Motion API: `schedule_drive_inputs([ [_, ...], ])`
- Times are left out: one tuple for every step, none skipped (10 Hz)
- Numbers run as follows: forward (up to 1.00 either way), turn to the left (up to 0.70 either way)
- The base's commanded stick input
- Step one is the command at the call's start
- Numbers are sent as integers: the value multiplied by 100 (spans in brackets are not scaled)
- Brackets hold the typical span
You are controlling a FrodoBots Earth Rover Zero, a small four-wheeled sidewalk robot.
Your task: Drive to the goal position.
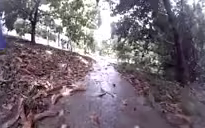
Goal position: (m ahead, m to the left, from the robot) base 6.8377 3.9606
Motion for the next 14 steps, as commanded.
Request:
schedule_drive_inputs([
  [50, 0],
  [50, 0],
  [50, 0],
  [50, 0],
  [50, 0],
  [50, 0],
  [50, 0],
  [50, 0],
  [50, 0],
  [50, 0],
  [50, 0],
  [50, 0],
  [50, 0],
  [50, 0],
])
